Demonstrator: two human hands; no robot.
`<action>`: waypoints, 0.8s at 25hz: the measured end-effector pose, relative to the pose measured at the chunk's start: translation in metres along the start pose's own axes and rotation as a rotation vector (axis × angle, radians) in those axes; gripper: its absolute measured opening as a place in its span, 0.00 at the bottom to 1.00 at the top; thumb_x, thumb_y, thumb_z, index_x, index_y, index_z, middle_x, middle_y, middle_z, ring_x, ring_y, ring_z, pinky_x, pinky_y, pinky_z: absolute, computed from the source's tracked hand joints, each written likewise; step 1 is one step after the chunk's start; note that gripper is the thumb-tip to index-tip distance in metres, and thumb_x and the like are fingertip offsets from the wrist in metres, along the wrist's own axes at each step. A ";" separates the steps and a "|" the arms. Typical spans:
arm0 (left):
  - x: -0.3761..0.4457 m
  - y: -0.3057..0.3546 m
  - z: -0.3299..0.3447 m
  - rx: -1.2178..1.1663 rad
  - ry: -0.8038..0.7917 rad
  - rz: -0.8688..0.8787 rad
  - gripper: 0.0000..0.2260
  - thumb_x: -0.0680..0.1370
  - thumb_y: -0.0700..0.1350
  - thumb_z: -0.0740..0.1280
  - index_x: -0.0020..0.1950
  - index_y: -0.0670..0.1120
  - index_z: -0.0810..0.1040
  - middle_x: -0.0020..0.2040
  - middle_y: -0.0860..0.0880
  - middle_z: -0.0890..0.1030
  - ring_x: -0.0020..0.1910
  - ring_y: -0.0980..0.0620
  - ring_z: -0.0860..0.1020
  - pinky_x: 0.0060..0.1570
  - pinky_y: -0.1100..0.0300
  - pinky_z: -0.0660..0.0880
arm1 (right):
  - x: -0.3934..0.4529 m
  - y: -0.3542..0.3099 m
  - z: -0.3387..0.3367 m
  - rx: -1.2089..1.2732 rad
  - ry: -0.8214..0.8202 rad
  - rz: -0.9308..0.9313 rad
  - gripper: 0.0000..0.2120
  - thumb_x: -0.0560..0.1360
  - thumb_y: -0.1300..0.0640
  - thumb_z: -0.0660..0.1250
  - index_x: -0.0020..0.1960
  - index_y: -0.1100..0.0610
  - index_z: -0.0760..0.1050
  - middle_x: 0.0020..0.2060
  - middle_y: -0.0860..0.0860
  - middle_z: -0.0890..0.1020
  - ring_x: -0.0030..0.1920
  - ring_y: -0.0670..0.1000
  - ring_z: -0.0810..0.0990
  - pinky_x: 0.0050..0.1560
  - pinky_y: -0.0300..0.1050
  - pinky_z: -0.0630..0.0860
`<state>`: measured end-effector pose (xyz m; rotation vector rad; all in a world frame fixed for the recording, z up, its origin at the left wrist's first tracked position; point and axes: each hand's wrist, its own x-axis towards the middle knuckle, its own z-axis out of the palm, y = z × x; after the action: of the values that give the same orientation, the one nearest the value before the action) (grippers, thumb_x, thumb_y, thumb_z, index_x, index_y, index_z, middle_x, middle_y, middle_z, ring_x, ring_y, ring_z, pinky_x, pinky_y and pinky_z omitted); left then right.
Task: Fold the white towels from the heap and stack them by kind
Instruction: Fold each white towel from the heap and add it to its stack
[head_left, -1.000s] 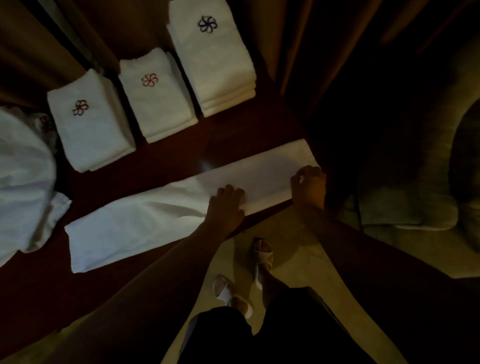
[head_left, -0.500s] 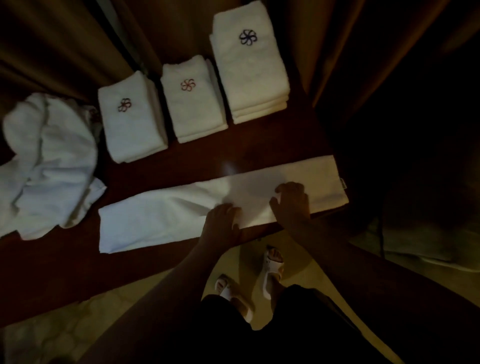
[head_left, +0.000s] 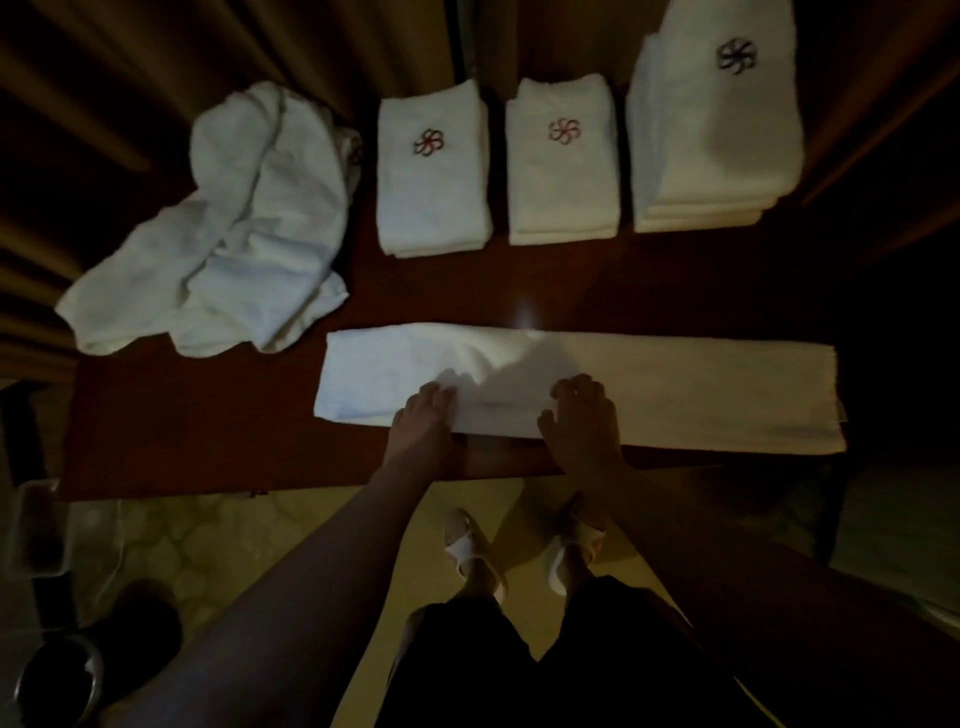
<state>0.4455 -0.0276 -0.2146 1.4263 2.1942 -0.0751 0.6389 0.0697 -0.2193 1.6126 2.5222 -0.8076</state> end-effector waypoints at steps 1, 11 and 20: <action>0.000 -0.014 -0.003 0.002 -0.003 -0.022 0.20 0.77 0.42 0.64 0.70 0.43 0.70 0.70 0.40 0.67 0.66 0.39 0.68 0.60 0.48 0.69 | 0.000 -0.016 0.007 0.043 0.005 -0.060 0.14 0.74 0.57 0.65 0.57 0.62 0.74 0.56 0.60 0.74 0.57 0.62 0.72 0.54 0.55 0.71; 0.016 -0.116 -0.028 -0.381 0.115 -0.534 0.25 0.77 0.48 0.68 0.69 0.40 0.66 0.66 0.39 0.71 0.65 0.39 0.71 0.58 0.50 0.71 | 0.024 -0.097 0.048 -0.417 -0.022 -0.347 0.18 0.61 0.65 0.73 0.51 0.61 0.78 0.51 0.62 0.79 0.47 0.63 0.79 0.42 0.53 0.77; 0.024 -0.155 -0.038 -0.535 0.119 -0.557 0.12 0.78 0.46 0.63 0.55 0.40 0.77 0.56 0.43 0.76 0.55 0.42 0.74 0.49 0.54 0.71 | 0.031 -0.095 0.054 -0.713 0.064 -0.433 0.11 0.65 0.64 0.71 0.47 0.60 0.76 0.44 0.58 0.78 0.44 0.60 0.77 0.47 0.54 0.74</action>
<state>0.2882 -0.0641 -0.2278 0.5269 2.3985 0.3827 0.5308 0.0411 -0.2375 0.8932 2.7587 0.1620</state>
